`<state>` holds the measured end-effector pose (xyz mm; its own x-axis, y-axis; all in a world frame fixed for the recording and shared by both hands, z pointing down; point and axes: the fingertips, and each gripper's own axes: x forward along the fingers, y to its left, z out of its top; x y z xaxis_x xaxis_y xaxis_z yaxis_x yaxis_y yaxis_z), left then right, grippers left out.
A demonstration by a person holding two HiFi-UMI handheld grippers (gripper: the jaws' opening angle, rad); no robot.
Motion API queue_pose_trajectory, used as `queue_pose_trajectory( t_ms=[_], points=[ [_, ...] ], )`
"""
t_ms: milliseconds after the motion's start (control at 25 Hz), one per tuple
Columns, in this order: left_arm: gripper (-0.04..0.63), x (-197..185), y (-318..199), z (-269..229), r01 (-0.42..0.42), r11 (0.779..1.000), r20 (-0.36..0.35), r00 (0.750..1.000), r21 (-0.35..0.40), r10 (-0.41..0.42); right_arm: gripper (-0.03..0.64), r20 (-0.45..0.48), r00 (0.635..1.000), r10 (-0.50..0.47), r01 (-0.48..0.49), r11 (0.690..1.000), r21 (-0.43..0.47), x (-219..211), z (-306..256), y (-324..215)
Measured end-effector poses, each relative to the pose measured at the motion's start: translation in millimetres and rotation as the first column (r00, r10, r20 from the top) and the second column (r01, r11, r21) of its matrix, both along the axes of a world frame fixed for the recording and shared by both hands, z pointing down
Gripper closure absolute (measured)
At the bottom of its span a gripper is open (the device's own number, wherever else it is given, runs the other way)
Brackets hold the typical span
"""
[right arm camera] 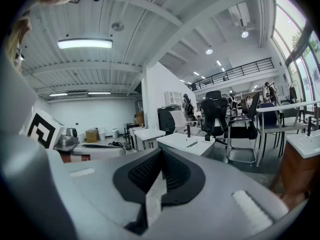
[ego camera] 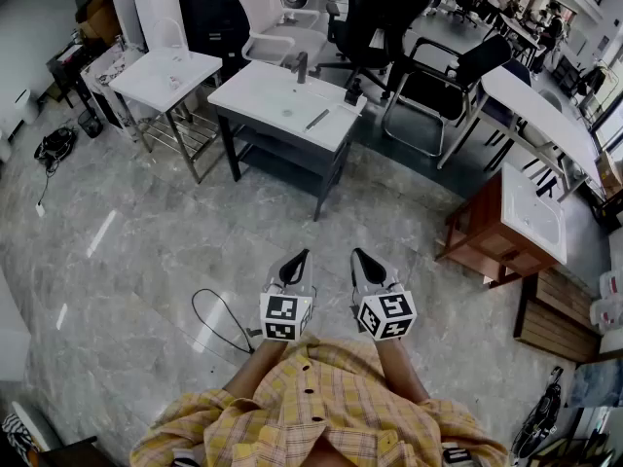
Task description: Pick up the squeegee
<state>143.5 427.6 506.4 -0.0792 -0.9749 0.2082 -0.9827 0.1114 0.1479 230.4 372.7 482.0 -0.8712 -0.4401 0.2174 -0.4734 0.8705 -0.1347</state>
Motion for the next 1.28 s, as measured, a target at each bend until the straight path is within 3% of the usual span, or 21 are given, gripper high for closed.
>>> queue_pose_trajectory(
  t_ms=[240,560,760,1280],
  points=[
    [0.595,2.0,-5.5,-2.6,-0.036,0.999,0.01,0.999,0.007,0.035,0.629,0.008,1.0,0.008,-0.008,1.0,-0.004,0.3,1.8,-6.3],
    [0.595,-9.8,-7.5,-0.1,-0.01,1.0,-0.003,1.0,0.011,0.01,0.624,0.027,1.0,-0.002,0.002,1.0,-0.003,-5.6,-0.9,-9.0],
    [0.595,-15.9,-25.4,13.2,-0.048,0.999,0.014,0.999,-0.004,0.048,0.624,0.046,0.999,-0.007,0.007,1.0,-0.003,-22.6,11.8,-26.0],
    [0.595,-102.5,-135.3,36.6,-0.064,0.997,0.02,0.998,-0.051,0.065,0.623,0.063,0.997,0.034,-0.029,0.996,-0.083,-101.3,42.1,-144.4]
  ],
)
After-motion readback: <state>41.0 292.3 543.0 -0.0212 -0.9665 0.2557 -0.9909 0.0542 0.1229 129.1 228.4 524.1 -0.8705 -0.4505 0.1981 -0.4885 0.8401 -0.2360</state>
